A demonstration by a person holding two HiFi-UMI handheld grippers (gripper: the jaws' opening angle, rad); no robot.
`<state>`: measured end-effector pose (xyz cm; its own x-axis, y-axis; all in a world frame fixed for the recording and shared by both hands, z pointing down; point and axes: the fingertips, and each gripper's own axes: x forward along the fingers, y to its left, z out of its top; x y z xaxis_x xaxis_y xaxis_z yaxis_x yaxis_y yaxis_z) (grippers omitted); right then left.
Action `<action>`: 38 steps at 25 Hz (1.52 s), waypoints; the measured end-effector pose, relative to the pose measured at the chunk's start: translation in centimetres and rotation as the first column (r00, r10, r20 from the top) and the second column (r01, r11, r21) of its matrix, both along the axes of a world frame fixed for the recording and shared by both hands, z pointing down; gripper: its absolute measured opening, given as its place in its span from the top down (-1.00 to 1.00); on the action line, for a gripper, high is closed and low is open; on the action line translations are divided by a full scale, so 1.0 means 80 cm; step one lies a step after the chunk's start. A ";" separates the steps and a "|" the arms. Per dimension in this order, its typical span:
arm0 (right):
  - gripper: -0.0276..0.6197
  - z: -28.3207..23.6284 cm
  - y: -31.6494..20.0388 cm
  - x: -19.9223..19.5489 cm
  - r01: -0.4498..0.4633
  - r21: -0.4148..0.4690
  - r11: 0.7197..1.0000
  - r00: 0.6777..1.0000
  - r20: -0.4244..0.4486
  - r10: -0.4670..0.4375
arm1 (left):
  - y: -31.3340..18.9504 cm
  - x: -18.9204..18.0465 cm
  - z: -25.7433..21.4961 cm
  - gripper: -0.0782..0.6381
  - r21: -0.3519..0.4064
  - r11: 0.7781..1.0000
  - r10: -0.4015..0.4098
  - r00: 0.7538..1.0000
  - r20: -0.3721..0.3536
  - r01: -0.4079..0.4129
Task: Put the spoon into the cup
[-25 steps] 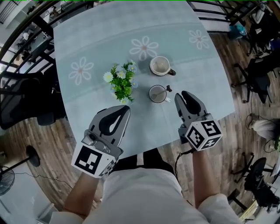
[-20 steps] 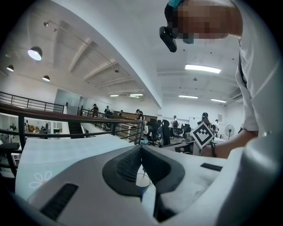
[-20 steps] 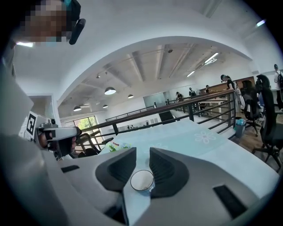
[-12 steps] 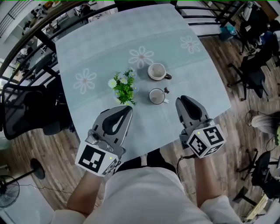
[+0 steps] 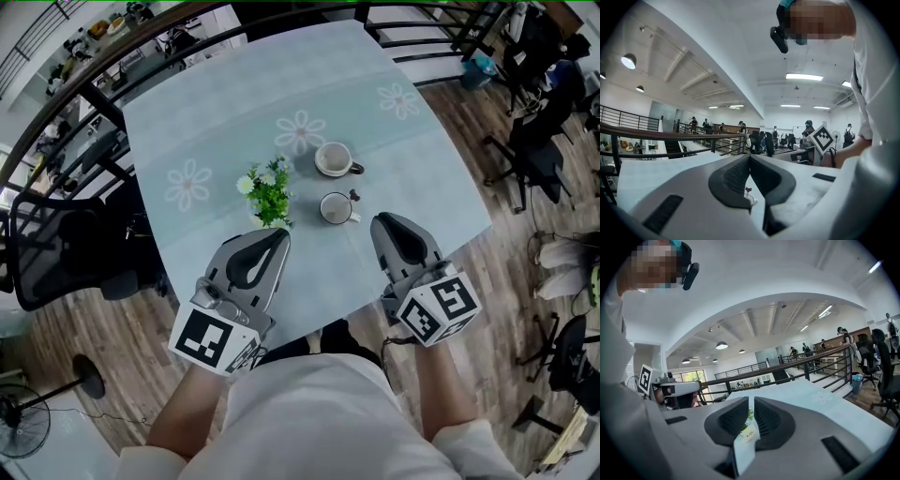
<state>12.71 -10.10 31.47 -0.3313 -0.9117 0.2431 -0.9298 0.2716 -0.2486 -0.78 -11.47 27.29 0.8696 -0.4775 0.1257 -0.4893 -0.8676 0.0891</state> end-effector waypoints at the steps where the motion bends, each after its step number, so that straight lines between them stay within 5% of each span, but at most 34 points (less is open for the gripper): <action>1: 0.76 -0.002 0.003 -0.002 0.002 0.005 1.000 1.000 -0.001 -0.002 | 0.002 0.000 -0.001 0.73 0.002 1.000 0.004 1.000 -0.001 -0.004; 38: 0.85 -0.022 0.033 -0.032 0.057 0.031 0.998 0.998 0.023 -0.058 | 0.019 0.021 -0.010 0.73 0.017 0.998 0.067 0.998 -0.002 -0.067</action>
